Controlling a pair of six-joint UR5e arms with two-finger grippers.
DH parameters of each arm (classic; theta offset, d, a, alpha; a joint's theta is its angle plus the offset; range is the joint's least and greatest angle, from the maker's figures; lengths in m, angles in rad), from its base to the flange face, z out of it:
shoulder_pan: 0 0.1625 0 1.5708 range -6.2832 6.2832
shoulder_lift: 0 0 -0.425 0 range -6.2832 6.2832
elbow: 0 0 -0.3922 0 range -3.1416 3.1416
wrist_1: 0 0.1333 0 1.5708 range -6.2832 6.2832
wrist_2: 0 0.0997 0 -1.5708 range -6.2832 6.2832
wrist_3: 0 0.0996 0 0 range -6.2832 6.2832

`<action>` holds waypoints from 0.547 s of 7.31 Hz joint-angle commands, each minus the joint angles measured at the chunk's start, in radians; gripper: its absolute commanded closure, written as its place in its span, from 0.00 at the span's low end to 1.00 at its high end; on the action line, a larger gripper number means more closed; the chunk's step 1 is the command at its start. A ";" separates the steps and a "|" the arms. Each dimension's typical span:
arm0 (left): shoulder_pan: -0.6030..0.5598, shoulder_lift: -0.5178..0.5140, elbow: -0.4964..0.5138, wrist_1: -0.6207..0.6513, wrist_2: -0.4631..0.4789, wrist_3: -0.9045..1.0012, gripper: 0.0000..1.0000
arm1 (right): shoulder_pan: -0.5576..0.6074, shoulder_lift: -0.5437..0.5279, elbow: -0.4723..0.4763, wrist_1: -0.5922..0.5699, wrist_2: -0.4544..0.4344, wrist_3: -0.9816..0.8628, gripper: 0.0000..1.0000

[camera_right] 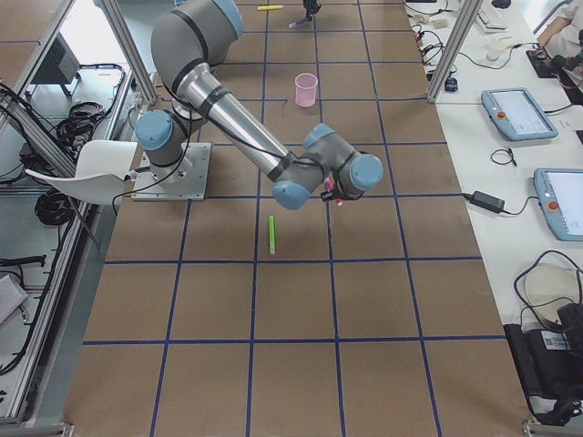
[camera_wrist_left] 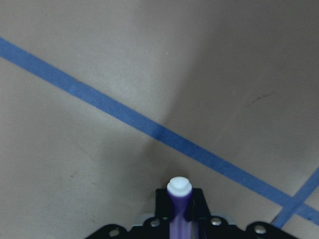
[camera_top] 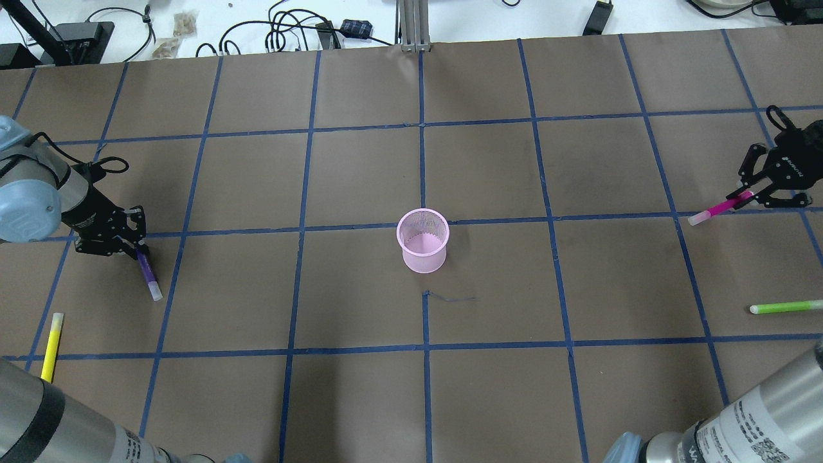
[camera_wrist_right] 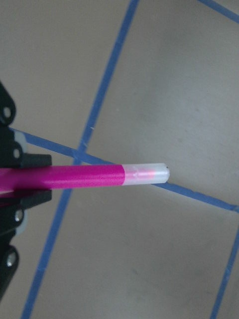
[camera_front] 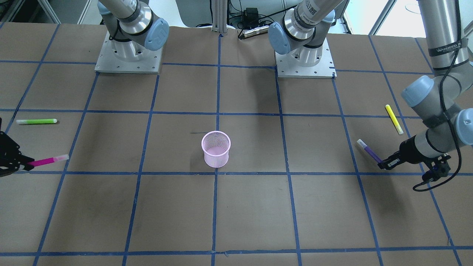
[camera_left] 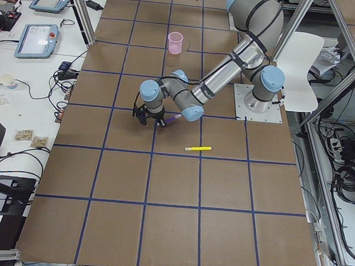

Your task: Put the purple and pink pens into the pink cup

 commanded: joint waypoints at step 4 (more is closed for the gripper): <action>-0.134 0.096 0.130 0.003 0.011 -0.001 1.00 | 0.422 -0.198 0.007 0.038 -0.021 0.619 0.95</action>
